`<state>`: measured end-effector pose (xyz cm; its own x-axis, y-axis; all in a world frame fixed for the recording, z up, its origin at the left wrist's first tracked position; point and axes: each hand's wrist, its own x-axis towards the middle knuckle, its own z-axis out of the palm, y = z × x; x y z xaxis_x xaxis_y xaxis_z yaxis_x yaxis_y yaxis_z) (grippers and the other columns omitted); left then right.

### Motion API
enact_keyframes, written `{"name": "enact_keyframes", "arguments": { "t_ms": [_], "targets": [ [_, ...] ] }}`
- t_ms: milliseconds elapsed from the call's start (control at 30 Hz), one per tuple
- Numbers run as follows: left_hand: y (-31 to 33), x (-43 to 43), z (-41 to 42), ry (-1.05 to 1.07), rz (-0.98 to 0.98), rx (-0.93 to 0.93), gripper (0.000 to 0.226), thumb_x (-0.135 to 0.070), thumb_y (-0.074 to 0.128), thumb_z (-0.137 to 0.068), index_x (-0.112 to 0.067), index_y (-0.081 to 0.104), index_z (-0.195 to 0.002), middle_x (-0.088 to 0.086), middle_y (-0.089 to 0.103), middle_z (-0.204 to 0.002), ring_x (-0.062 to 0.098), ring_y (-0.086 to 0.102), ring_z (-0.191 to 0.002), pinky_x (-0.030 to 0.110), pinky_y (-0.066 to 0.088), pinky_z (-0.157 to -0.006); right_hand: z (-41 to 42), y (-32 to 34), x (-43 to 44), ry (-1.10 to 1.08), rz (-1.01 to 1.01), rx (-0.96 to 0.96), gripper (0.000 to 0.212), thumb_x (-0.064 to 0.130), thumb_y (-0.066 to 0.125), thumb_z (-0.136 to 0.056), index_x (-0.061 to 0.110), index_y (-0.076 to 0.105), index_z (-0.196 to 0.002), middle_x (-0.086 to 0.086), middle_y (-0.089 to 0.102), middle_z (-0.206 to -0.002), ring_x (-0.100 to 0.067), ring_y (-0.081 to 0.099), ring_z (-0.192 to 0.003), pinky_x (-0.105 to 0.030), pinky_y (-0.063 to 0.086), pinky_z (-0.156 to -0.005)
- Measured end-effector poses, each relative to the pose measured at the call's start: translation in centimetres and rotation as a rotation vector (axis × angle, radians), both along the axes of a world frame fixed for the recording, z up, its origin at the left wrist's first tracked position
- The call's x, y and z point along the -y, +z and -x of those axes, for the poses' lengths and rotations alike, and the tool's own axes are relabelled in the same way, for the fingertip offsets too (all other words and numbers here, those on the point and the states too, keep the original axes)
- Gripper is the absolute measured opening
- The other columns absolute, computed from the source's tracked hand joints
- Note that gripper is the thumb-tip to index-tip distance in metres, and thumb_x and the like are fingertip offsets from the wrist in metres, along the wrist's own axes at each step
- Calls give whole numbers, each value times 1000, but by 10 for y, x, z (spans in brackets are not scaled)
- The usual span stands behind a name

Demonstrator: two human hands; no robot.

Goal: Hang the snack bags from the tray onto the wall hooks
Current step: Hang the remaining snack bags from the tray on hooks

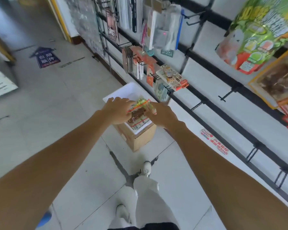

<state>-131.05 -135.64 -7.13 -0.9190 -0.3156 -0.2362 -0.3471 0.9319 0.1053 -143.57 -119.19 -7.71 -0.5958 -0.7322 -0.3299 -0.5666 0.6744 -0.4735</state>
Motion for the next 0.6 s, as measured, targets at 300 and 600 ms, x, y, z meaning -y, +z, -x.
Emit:
{"name": "enact_keyframes", "arguments": {
  "t_ms": [300, 600],
  "targets": [
    [-82, 96, 98, 58, -128, 25, 49, -36, 52, -99, -24, 46, -146, 5, 58, -139, 28, 59, -118, 41, 47, -95, 98, -101, 108, -22, -40, 165, 43, 43, 56, -95, 24, 53, -133, -4, 59, -131, -29, 56, -120, -39, 48, -94],
    [-178, 158, 134, 122, -284, 123, 47, -32, 52, -99, -25, 46, -145, 6, 65, -128, 27, 66, -104, 40, 52, -89, 128, -187, 152, -287, -183, 602, 55, 35, 53, -100, 17, 38, -150, -7, 48, -149, -28, 49, -132, -37, 41, -107]
  ]
}}
